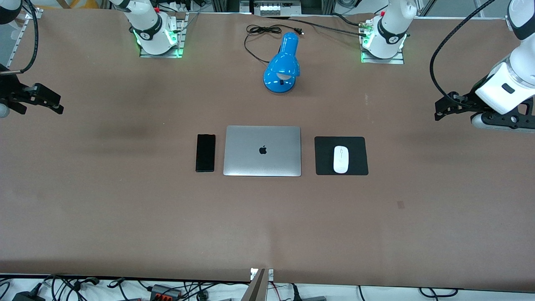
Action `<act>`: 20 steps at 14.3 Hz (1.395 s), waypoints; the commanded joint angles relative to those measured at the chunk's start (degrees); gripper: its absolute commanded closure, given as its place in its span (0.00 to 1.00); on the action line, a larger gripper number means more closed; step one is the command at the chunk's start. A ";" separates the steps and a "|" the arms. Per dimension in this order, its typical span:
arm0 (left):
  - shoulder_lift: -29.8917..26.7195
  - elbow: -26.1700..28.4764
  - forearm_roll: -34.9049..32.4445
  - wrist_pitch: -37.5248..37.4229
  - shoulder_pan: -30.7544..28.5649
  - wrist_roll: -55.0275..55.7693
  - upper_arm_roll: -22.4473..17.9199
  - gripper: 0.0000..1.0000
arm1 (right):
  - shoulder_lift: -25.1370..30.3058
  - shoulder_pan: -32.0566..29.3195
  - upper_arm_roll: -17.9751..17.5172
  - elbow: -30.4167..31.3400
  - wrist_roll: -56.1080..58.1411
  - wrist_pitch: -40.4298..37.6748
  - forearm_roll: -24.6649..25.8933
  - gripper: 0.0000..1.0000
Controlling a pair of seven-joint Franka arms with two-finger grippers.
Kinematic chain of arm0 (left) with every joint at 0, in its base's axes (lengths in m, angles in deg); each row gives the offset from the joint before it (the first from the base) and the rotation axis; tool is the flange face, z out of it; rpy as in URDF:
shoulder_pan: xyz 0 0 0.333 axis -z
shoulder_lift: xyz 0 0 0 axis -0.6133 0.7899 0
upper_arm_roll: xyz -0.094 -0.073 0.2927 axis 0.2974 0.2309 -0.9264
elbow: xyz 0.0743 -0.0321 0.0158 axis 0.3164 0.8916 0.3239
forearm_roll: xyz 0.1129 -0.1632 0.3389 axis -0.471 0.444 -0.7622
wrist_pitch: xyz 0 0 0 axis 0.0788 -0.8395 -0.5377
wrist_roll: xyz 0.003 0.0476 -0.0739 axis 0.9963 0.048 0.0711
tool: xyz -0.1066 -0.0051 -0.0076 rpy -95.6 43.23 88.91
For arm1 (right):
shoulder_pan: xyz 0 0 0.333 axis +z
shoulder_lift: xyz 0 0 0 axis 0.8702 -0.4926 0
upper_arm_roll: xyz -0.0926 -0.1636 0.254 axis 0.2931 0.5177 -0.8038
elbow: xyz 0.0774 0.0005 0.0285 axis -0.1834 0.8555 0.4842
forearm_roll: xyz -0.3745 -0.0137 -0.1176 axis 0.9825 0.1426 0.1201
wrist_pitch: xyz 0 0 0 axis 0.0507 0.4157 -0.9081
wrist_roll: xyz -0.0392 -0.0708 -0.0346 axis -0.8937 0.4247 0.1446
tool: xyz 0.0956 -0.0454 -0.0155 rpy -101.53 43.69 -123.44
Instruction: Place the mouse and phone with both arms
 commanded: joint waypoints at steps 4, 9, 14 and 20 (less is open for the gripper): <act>1.24 -2.20 0.35 -1.67 0.07 -1.06 -0.04 0.00 | 0.73 0.25 -0.11 0.27 0.33 0.38 -0.32 0.00; 2.21 -2.29 0.53 -1.85 -0.37 -1.24 -0.04 0.00 | 0.73 -1.94 -0.72 0.27 0.16 0.65 -0.41 0.00; 2.47 -2.38 0.79 -1.23 -0.02 -1.06 0.31 0.00 | 0.81 -3.71 -3.45 0.36 -0.02 0.83 -0.67 0.00; 2.56 -2.38 0.44 -1.14 -0.37 -1.15 0.31 0.00 | 0.99 -3.71 -3.28 0.45 -0.55 0.47 -1.99 0.00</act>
